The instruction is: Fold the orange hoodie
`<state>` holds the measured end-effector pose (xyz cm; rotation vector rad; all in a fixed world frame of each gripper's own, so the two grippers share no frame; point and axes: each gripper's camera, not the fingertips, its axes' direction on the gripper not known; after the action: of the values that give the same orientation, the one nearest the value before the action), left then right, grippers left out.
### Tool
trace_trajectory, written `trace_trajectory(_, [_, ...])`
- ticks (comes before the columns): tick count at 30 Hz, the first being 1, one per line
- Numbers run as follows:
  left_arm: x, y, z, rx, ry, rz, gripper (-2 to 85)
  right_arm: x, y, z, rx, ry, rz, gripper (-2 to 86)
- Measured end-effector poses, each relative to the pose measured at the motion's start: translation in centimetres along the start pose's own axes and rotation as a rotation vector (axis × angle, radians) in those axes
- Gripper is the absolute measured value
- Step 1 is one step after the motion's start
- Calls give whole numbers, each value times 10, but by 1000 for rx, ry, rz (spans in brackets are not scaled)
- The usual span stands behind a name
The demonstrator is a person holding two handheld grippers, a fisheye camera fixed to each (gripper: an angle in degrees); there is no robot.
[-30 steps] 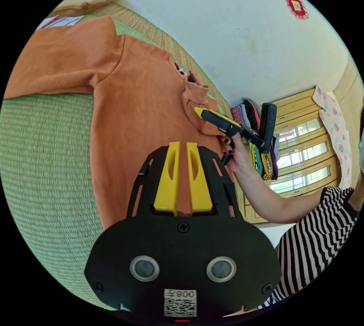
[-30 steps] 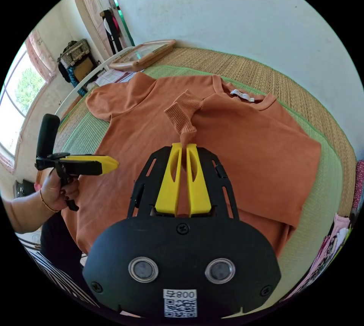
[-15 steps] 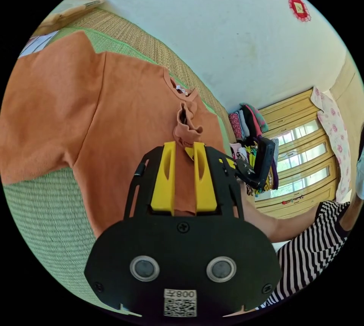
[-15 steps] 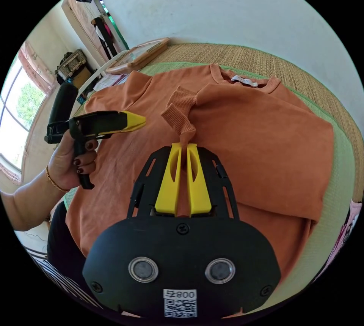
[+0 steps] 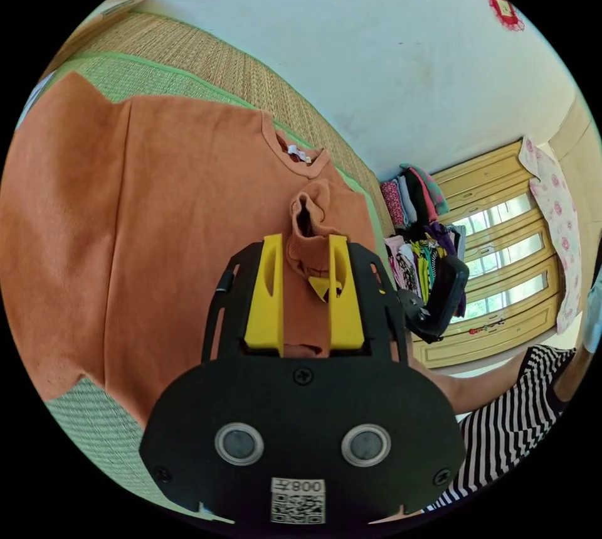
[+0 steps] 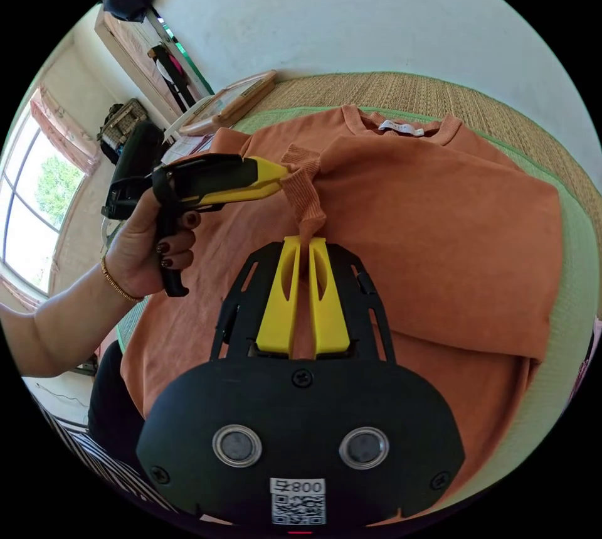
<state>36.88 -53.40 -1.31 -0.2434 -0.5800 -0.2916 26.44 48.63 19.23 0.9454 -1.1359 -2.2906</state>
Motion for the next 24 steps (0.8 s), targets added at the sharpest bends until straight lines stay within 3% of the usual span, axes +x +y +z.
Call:
trace_trajectory(6, [-12,-12,-6,42,78,-38,117,5,0,1,1,-10,9,21])
trace_trajectory(11, [-24,-27,1,15,137,-78,58,9,1,1,1,-21,12,22])
trace_trajectory(24, [20,-65,-55,105,72,50,27,-15,2,-31,94,-108,-91,22])
